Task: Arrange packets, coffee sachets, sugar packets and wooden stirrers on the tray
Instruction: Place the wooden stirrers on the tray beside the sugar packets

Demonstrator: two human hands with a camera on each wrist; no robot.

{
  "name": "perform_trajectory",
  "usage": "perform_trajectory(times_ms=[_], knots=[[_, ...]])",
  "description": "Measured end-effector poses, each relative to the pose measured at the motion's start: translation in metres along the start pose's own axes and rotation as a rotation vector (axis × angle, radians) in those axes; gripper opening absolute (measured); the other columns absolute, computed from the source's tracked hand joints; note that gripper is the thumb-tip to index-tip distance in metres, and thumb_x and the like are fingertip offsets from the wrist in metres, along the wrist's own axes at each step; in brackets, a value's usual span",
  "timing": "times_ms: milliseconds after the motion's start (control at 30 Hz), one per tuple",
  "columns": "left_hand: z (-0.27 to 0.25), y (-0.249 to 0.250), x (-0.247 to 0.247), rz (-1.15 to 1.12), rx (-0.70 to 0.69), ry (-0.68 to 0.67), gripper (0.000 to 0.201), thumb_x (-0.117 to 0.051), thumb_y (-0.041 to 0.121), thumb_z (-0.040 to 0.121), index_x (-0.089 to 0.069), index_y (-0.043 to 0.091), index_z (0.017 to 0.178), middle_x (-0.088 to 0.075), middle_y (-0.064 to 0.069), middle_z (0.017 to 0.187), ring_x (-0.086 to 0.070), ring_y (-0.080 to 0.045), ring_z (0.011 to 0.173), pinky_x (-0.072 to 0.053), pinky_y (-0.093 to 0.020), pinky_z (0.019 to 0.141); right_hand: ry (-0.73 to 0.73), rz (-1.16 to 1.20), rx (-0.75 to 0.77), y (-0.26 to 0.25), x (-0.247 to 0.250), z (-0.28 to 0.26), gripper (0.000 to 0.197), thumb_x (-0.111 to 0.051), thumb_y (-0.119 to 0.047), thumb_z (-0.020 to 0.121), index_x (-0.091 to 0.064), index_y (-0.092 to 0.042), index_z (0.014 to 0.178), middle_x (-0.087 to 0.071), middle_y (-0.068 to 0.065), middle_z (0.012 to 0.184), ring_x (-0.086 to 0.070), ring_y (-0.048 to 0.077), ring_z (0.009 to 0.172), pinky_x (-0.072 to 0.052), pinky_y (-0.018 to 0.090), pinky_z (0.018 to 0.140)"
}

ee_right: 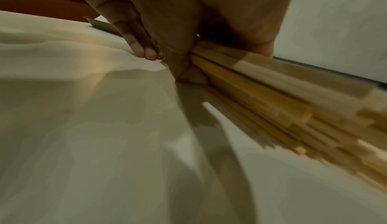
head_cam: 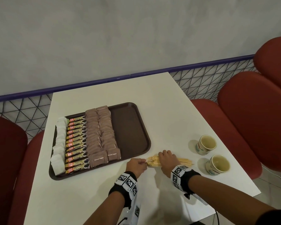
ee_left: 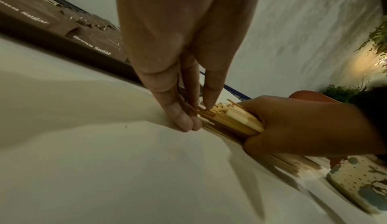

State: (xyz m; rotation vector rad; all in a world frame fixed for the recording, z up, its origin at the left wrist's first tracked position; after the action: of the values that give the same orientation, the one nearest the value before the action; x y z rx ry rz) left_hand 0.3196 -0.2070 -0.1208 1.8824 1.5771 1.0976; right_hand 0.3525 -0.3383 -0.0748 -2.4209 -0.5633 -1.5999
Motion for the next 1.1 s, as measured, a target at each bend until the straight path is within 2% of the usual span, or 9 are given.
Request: perform_trajectory(times_ms=[300, 367, 500, 600, 700, 800, 867, 967, 1100], knots=[[-0.011, 0.010, 0.002, -0.029, 0.002, -0.059, 0.022, -0.056, 0.009, 0.088, -0.067, 0.003, 0.106, -0.063, -0.001, 0.066, -0.057, -0.021, 0.075, -0.050, -0.032, 0.081, -0.005, -0.019, 0.023, 0.000, 0.000, 0.003, 0.038, -0.050, -0.016, 0.090, -0.039, -0.005, 0.125, -0.043, 0.013, 0.126, -0.040, 0.029, 0.117, -0.042, 0.037, 0.091], [-0.011, 0.012, 0.002, -0.032, 0.000, -0.067, 0.019, -0.060, 0.010, 0.083, -0.069, 0.010, 0.099, -0.062, 0.000, 0.066, -0.057, -0.021, 0.075, -0.050, -0.033, 0.082, -0.017, -0.002, 0.036, -0.002, -0.001, 0.002, 0.037, -0.049, -0.015, 0.090, -0.039, -0.006, 0.125, -0.044, 0.013, 0.126, -0.042, 0.029, 0.116, -0.042, 0.037, 0.092], [-0.012, 0.015, 0.003, -0.018, 0.003, -0.074, 0.017, -0.056, 0.020, 0.055, -0.068, 0.025, 0.066, -0.062, 0.001, 0.067, -0.056, -0.019, 0.075, -0.052, -0.038, 0.086, -0.028, 0.012, 0.085, -0.006, -0.001, 0.003, 0.035, -0.045, -0.011, 0.090, -0.038, -0.006, 0.124, -0.047, 0.014, 0.124, -0.046, 0.029, 0.113, -0.042, 0.037, 0.091], [-0.012, 0.017, 0.002, 0.008, -0.024, -0.076, 0.046, -0.054, 0.021, 0.053, -0.074, 0.010, 0.094, -0.064, -0.006, 0.078, -0.056, -0.019, 0.076, -0.052, -0.035, 0.085, -0.029, 0.001, 0.105, -0.008, -0.001, 0.003, 0.035, -0.046, -0.011, 0.090, -0.039, -0.005, 0.124, -0.047, 0.014, 0.125, -0.044, 0.030, 0.115, -0.042, 0.038, 0.092], [-0.012, 0.018, 0.002, 0.029, -0.031, -0.069, 0.030, -0.061, 0.017, 0.064, -0.074, 0.011, 0.090, -0.063, -0.005, 0.075, -0.056, -0.020, 0.076, -0.050, -0.032, 0.082, -0.020, 0.003, 0.088, -0.008, 0.000, 0.002, 0.039, -0.049, -0.015, 0.090, -0.038, -0.004, 0.126, -0.042, 0.014, 0.128, -0.040, 0.030, 0.118, -0.042, 0.039, 0.092], [-0.008, 0.018, 0.002, 0.083, -0.069, -0.050, 0.029, -0.055, 0.007, 0.085, -0.069, 0.007, 0.110, -0.068, -0.012, 0.091, -0.059, -0.020, 0.083, -0.051, -0.033, 0.090, -0.029, 0.046, 0.076, -0.011, 0.001, 0.001, 0.041, -0.051, -0.016, 0.089, -0.038, -0.005, 0.127, -0.037, 0.015, 0.129, -0.038, 0.031, 0.118, -0.042, 0.040, 0.091], [-0.007, 0.020, 0.002, 0.126, -0.091, -0.041, 0.030, -0.053, 0.007, 0.088, -0.067, 0.007, 0.115, -0.070, -0.016, 0.101, -0.060, -0.019, 0.084, -0.052, -0.035, 0.092, -0.053, 0.077, 0.084, -0.013, -0.001, 0.001, 0.040, -0.051, -0.015, 0.089, -0.039, -0.005, 0.126, -0.039, 0.015, 0.128, -0.040, 0.031, 0.117, -0.041, 0.040, 0.092], [-0.006, 0.020, 0.001, 0.075, -0.082, -0.067, 0.033, -0.057, 0.011, 0.084, -0.066, 0.004, 0.114, -0.068, -0.014, 0.095, -0.061, -0.021, 0.085, -0.052, -0.037, 0.092, -0.063, 0.077, 0.103, -0.013, -0.001, 0.003, 0.039, -0.051, -0.016, 0.089, -0.039, -0.006, 0.125, -0.044, 0.014, 0.126, -0.043, 0.030, 0.116, -0.041, 0.038, 0.094], [-0.005, 0.014, -0.001, -0.010, -0.052, -0.107, 0.027, -0.054, 0.005, 0.090, -0.063, 0.000, 0.116, -0.064, -0.010, 0.096, -0.062, -0.021, 0.088, -0.053, -0.021, 0.075, -0.055, 0.111, 0.129, -0.014, 0.002, 0.003, 0.038, -0.050, -0.018, 0.089, -0.040, -0.006, 0.123, -0.044, 0.013, 0.126, -0.042, 0.028, 0.116, -0.040, 0.037, 0.095]])
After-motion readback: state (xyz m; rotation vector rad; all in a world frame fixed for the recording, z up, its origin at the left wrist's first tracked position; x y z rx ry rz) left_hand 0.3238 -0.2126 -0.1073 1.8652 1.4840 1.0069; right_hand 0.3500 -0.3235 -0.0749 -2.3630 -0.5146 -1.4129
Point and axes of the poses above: each hand's wrist, its own z-axis towards the middle knuckle, its own x-axis out of the back of the hand, y = z × x, the point moved 10 cm from there along z, towards the middle knuckle
